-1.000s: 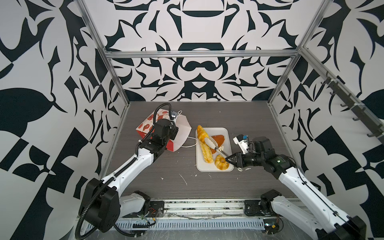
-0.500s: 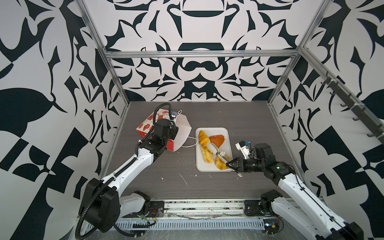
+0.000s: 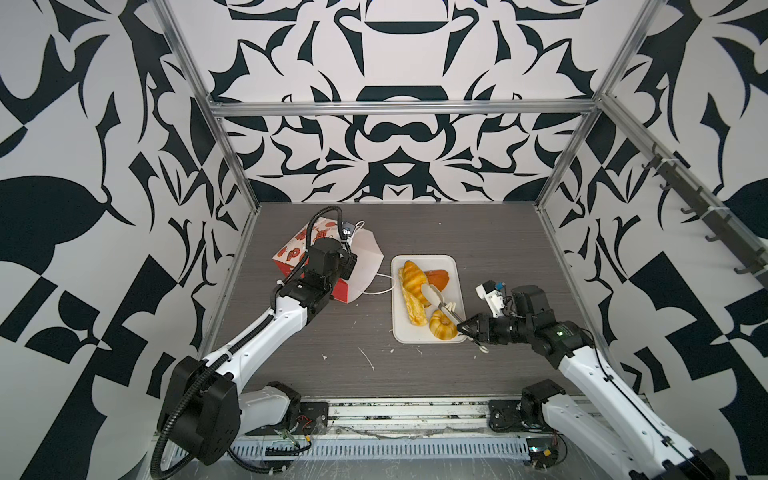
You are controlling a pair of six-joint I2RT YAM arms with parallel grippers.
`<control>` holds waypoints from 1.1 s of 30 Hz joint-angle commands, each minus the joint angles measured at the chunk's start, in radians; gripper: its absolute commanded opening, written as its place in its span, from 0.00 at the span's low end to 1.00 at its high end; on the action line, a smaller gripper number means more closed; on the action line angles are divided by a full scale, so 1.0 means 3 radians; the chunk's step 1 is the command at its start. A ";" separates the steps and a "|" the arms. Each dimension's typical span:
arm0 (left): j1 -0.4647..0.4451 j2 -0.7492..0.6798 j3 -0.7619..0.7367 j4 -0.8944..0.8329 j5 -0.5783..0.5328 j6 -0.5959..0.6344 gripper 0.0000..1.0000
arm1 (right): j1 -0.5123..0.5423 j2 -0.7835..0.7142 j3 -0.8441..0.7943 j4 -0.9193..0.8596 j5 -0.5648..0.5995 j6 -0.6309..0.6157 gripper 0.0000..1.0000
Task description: Take the fake bread out of the paper bag
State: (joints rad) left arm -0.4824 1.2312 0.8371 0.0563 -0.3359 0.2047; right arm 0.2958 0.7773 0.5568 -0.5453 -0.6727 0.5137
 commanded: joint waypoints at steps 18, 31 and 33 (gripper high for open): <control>0.0015 -0.0044 -0.0055 0.0108 0.0061 -0.0063 0.00 | -0.0020 -0.0096 0.0337 -0.0414 0.0335 -0.0173 0.29; 0.0017 -0.0068 -0.0064 0.0104 0.0054 -0.0060 0.00 | -0.0022 -0.0223 0.0546 -0.0435 0.0451 -0.0279 0.35; 0.0017 -0.0072 -0.0063 0.0104 0.0051 -0.0058 0.00 | -0.0023 -0.0220 0.0617 -0.0451 0.0477 -0.0313 0.35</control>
State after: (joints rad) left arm -0.4824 1.2312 0.8371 0.0566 -0.3328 0.2016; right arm 0.2901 0.7273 0.6720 -0.7048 -0.5411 0.4549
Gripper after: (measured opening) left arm 0.048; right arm 0.349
